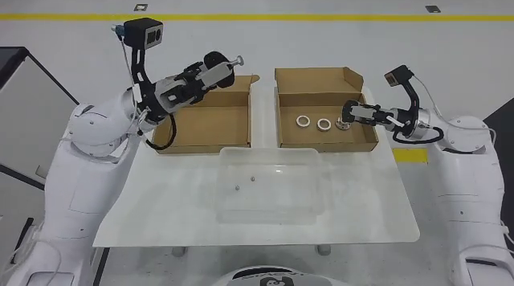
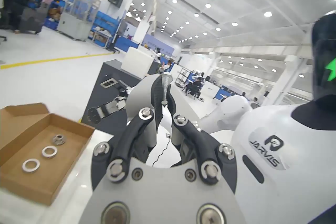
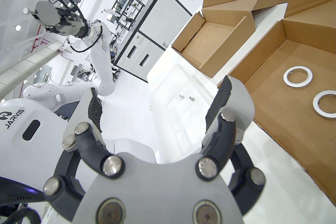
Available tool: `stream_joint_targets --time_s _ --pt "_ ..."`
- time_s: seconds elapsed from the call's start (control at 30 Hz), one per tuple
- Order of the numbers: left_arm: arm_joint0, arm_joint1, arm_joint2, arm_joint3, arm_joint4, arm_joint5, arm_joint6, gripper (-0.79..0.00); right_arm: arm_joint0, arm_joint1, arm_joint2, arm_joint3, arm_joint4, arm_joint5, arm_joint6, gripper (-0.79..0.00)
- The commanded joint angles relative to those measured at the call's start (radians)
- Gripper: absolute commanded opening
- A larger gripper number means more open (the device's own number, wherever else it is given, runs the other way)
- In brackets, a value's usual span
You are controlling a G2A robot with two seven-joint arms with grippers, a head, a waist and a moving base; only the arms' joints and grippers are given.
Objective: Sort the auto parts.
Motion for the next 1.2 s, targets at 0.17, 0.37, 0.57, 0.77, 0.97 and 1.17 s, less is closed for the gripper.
stream_joint_targets --time_s 0.17,0.37,0.57,0.77,0.97,1.17 --pt "0.007 0.007 -0.016 -0.003 0.167 0.095 -0.001 -0.785 0.000 0.000 0.000 0.000 0.000 0.000 0.000 0.000" --pt "0.021 0.005 -0.018 -0.021 0.126 0.072 0.011 -0.785 0.000 0.000 0.000 0.000 0.000 0.000 0.000 0.000" --pt "0.028 0.015 -0.042 -0.036 0.282 0.154 -0.031 -0.785 0.000 0.000 0.000 0.000 0.000 0.000 0.000 0.000" --pt "0.016 0.030 -0.062 -0.061 0.462 0.260 -0.135 -0.785 0.000 0.000 0.000 0.000 0.000 0.000 0.000 0.000" --pt "-0.031 0.041 -0.043 -0.052 0.604 0.329 -0.256 -0.785 0.000 0.000 0.000 0.000 0.000 0.000 0.000 0.000" --pt "-0.110 0.041 0.039 0.007 0.704 0.348 -0.361 -0.785 0.000 0.000 0.000 0.000 0.000 0.000 0.000 0.000"
